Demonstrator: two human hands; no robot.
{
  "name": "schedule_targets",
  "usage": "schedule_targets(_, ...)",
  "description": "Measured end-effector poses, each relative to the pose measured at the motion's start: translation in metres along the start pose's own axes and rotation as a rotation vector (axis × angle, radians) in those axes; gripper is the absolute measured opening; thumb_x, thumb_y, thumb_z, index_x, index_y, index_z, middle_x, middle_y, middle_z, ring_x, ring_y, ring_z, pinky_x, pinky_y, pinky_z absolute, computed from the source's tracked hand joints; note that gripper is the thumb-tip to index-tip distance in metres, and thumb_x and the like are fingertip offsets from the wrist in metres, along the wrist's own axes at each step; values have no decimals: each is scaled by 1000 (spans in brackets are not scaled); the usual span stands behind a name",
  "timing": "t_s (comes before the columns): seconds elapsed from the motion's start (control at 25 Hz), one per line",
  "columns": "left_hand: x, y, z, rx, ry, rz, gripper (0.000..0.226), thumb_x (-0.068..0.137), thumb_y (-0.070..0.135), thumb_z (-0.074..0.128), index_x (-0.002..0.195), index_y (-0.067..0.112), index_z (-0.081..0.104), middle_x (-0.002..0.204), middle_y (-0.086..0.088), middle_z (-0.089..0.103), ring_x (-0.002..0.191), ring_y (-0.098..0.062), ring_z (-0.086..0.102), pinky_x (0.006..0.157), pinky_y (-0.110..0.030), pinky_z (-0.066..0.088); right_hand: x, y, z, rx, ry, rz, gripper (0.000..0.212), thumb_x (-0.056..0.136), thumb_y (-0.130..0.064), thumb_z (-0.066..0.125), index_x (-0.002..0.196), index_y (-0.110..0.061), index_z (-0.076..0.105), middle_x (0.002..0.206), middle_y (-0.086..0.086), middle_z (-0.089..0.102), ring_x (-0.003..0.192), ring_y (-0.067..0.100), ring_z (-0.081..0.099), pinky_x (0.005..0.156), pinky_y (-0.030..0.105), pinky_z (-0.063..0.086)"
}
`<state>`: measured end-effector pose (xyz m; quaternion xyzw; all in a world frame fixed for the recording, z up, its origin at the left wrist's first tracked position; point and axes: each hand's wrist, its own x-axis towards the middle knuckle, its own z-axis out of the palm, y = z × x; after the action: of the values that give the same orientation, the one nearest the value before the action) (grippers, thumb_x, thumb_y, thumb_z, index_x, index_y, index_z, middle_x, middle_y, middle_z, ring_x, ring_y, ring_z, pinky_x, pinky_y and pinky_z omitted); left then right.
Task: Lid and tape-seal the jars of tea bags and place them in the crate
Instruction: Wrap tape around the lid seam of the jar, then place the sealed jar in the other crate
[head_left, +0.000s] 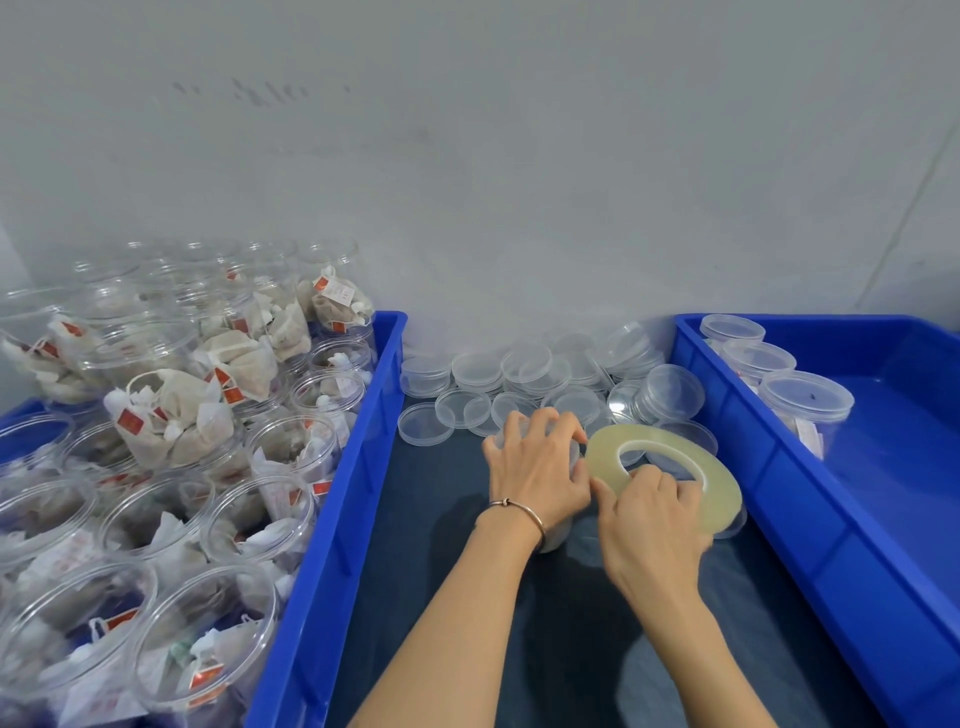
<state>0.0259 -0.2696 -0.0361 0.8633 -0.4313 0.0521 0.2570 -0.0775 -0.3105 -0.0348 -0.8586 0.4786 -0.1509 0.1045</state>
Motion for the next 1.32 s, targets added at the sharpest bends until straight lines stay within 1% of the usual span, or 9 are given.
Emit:
schedule_targets(0.48, 10, -3, 1, 1, -27, 48, 23, 83, 27, 51, 105, 29, 49, 123, 8, 48, 114, -25, 40, 86, -42, 31, -6, -6, -6, -3, 42, 56, 44, 98, -49, 32, 111, -9, 45, 117, 7, 50, 117, 25, 36, 81, 41, 42)
schedule_targets(0.56, 26, -1, -6, -11, -58, -154, 21, 89, 26, 46, 110, 28, 48, 125, 1, 47, 117, -29, 40, 88, -44, 31, -21, -14, -15, 218, 119, -39, 37, 95, -41, 42, 97, -6, 52, 101, 13, 56, 106, 33, 46, 78, 45, 40)
schedule_targets(0.64, 45, -8, -20, 0, -115, -343, 17, 96, 28, 41, 111, 27, 47, 129, -6, 45, 121, -33, 38, 90, -48, 31, -44, -24, -16, 358, 336, -234, 29, 87, -37, 51, 81, -8, 54, 80, 12, 55, 86, 34, 49, 61, 45, 43)
schedule_targets(0.72, 38, -18, -14, 54, -75, -248, 6, 93, 34, 45, 99, 31, 44, 125, 1, 46, 118, -27, 38, 86, -45, 31, -48, -19, -10, 333, 406, -286, 29, 86, -36, 57, 85, -7, 55, 84, 10, 56, 87, 31, 48, 58, 44, 43)
schedule_targets(0.84, 19, -31, -13, 12, 43, -99, 17, 86, 37, 52, 101, 33, 45, 122, 11, 46, 117, -20, 37, 84, -39, 33, -14, 0, 11, 90, 89, -145, 38, 97, -45, 40, 108, -11, 49, 112, 4, 51, 113, 24, 38, 79, 39, 41)
schedule_targets(0.96, 16, -37, -17, -18, -26, -120, 34, 84, 42, 57, 114, 33, 46, 130, 13, 38, 125, -20, 28, 81, -39, 41, -3, 15, 38, -98, -89, -185, 42, 100, -49, 25, 118, -16, 43, 124, -2, 46, 122, 19, 31, 91, 33, 41)
schedule_targets(1.04, 16, -38, -19, 3, -112, -103, 46, 81, 42, 63, 122, 34, 42, 136, 12, 29, 128, -22, 19, 87, -45, 46, -7, 12, 51, -136, -187, -225, 41, 100, -49, 29, 118, -15, 42, 126, -1, 43, 126, 20, 29, 90, 38, 45)
schedule_targets(1.16, 11, -40, -18, 6, -140, -95, 50, 82, 23, 63, 125, 33, 40, 141, 4, 19, 131, -27, 15, 98, -47, 41, 2, 12, 57, -176, -280, -257, 44, 98, -49, 35, 124, -14, 39, 134, 2, 35, 133, 24, 22, 93, 45, 45)
schedule_targets(1.32, 7, -30, -21, -156, -49, -190, 53, 79, 16, 65, 124, 35, 47, 138, -5, 23, 130, -29, 17, 102, -44, 39, 24, 17, 37, -66, -306, -210, 76, 91, -53, 50, 147, -19, 12, 150, 4, 13, 143, 32, -1, 98, 57, 40)
